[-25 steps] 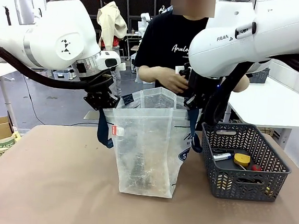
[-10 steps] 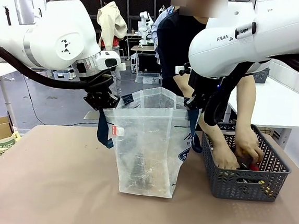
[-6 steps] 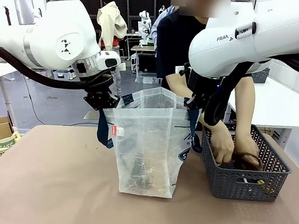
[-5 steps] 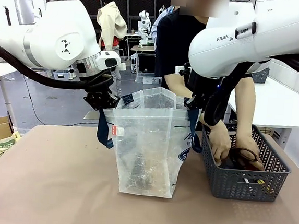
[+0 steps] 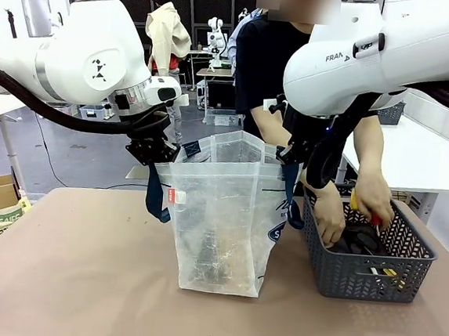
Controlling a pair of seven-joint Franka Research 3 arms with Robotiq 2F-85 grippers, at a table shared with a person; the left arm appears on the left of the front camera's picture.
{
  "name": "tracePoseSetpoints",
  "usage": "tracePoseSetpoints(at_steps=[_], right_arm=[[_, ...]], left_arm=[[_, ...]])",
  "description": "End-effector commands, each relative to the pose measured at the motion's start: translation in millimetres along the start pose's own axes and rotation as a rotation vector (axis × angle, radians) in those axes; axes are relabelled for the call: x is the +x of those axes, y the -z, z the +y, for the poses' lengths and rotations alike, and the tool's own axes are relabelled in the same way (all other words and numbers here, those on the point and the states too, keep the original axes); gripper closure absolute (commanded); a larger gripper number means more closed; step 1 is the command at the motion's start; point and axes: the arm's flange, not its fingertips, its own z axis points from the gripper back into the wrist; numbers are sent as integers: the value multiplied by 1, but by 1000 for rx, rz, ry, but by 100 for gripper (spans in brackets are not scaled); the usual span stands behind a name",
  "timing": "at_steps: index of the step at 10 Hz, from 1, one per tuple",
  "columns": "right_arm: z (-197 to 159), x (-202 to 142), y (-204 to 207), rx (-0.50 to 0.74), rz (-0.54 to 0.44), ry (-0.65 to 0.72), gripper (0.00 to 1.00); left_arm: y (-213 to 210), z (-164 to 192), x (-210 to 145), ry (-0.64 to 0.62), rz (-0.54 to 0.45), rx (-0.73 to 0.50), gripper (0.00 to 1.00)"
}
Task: Transfer purchased items from the store into the shopping bag.
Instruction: Move the Reusable shopping bag to the right side of the table.
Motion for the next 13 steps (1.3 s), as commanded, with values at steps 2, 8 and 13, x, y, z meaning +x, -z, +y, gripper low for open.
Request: tracePoseSetpoints(at_steps=[2, 8, 13], right_arm=[[0, 0, 1, 1, 1, 5, 100], [0, 0, 1, 1, 1, 5, 100], [0, 0, 1, 1, 1, 5, 100]], left_arm=[[0, 0, 0, -8, -1, 1, 100], [0, 0, 0, -8, -1, 1, 100], [0, 0, 0, -8, -1, 1, 100]])
